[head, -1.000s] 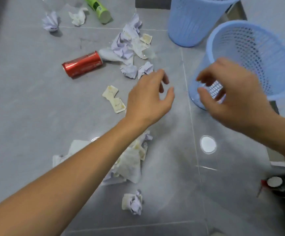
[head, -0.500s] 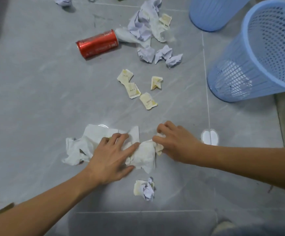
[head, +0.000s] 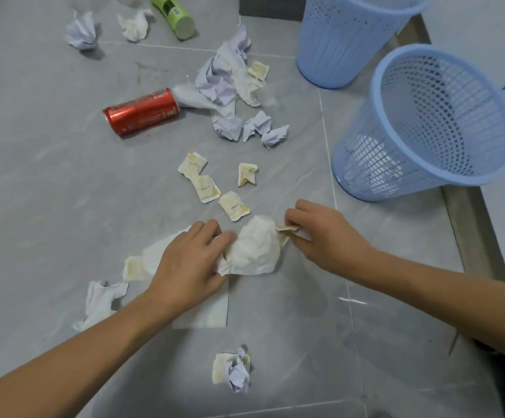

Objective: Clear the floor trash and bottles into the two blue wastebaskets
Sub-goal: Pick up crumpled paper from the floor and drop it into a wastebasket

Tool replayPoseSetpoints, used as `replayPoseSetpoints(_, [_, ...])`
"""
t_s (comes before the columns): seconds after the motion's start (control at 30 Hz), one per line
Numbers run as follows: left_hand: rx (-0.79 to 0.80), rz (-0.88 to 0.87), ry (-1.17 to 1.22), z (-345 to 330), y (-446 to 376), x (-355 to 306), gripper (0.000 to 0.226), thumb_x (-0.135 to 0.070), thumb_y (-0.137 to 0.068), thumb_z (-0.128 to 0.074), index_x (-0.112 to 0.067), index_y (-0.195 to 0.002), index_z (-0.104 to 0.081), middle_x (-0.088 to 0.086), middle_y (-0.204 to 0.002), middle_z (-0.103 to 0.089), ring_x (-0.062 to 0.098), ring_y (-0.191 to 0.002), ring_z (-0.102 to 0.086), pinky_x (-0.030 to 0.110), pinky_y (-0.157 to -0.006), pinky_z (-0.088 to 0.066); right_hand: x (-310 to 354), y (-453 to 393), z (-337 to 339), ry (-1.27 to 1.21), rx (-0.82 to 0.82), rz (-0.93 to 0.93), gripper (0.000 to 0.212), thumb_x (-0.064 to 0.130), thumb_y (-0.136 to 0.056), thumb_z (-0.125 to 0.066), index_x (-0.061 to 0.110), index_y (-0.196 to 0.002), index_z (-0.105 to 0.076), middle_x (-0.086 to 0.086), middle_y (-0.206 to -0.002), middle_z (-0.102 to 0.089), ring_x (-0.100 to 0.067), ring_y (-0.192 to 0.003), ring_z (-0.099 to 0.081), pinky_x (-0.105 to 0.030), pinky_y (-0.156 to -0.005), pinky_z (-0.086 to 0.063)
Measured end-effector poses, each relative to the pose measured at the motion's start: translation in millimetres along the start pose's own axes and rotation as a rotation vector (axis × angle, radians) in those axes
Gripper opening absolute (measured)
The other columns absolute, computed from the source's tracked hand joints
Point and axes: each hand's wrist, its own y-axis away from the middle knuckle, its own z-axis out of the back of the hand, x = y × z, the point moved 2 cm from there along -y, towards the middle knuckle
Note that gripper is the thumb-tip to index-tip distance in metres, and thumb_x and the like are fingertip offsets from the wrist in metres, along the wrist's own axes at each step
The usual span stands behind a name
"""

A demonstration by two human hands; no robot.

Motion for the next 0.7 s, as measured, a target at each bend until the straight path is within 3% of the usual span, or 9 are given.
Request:
replayPoseSetpoints(0.2, [-0.312, 0.049, 0.202, 73, -76, -33, 0.035, -0.029, -0.074, -0.072, -0.023, -0.109, -0.067, -0.009, -0.093, -0.053, 0.019, -0.083, -0.056, 0.038, -0.056, -0.049, 22, 2, 124, -0.034, -0.425, -0.034, 0.012, 0.010, -0.088, -0.073, 0.011, -0.082, -0.063, 0.000, -0.079, -0.057, -0.020, -0.069, -0.053, -0.036, -0.062, -0.045])
replayPoseSetpoints(0.27, [-0.404, 0.013, 0.274, 98, -108, -57, 0.034, -0.034, -0.079, -0.071, -0.022, -0.110, -0.067, -0.009, -0.093, -0.054, 0.016, -0.083, -0.056, 0.036, -0.059, -0.049, 10, 11, 167, -0.051, -0.578, -0.076, 0.011, 0.007, -0.088, -0.073, 0.009, -0.082, -0.064, -0.002, -0.077, -0.060, -0.023, -0.070, -0.056, -0.040, -0.061, -0.048])
replayPoseSetpoints(0.37, [-0.407, -0.090, 0.351, 130, -161, -104, 0.033, -0.040, -0.082, -0.068, -0.025, -0.111, -0.065, -0.008, -0.096, -0.057, 0.020, -0.087, -0.061, 0.040, -0.062, -0.052, -36, 23, 215, -0.088, -0.745, -0.240, 0.011, 0.009, -0.086, -0.072, 0.010, -0.081, -0.063, 0.000, -0.074, -0.060, -0.021, -0.071, -0.061, -0.046, -0.060, -0.057])
replayPoseSetpoints(0.47, [-0.388, -0.170, 0.324, 149, -215, -153, 0.031, -0.042, -0.080, -0.066, -0.029, -0.108, -0.063, -0.009, -0.098, -0.060, 0.021, -0.092, -0.060, 0.046, -0.071, -0.052, -86, 31, 229, -0.115, -0.727, -0.444, 0.016, 0.012, -0.085, -0.073, 0.010, -0.075, -0.061, 0.007, -0.061, -0.060, -0.007, -0.056, -0.062, -0.025, -0.051, -0.056])
replayPoseSetpoints(0.6, [-0.378, -0.141, 0.547, 162, -290, -212, 0.023, -0.039, -0.079, -0.068, -0.023, -0.095, -0.065, -0.007, -0.083, -0.068, 0.021, -0.082, -0.068, 0.043, -0.069, -0.055, -138, 37, 221, -0.163, -0.599, -0.616, 0.011, 0.012, -0.083, -0.069, 0.009, -0.073, -0.065, -0.012, -0.063, -0.065, -0.022, -0.055, -0.069, -0.036, -0.050, -0.062])
replayPoseSetpoints(0.7, [-0.330, -0.086, 0.788, 173, -333, -244, 0.020, -0.033, -0.082, -0.074, -0.019, -0.087, -0.060, -0.009, -0.063, -0.060, 0.013, -0.057, -0.066, 0.025, -0.046, -0.045, -160, 40, 213, -0.077, -0.500, -0.644, 0.010, 0.014, -0.082, -0.069, 0.013, -0.074, -0.064, -0.005, -0.062, -0.066, -0.014, -0.048, -0.068, -0.040, -0.050, -0.062])
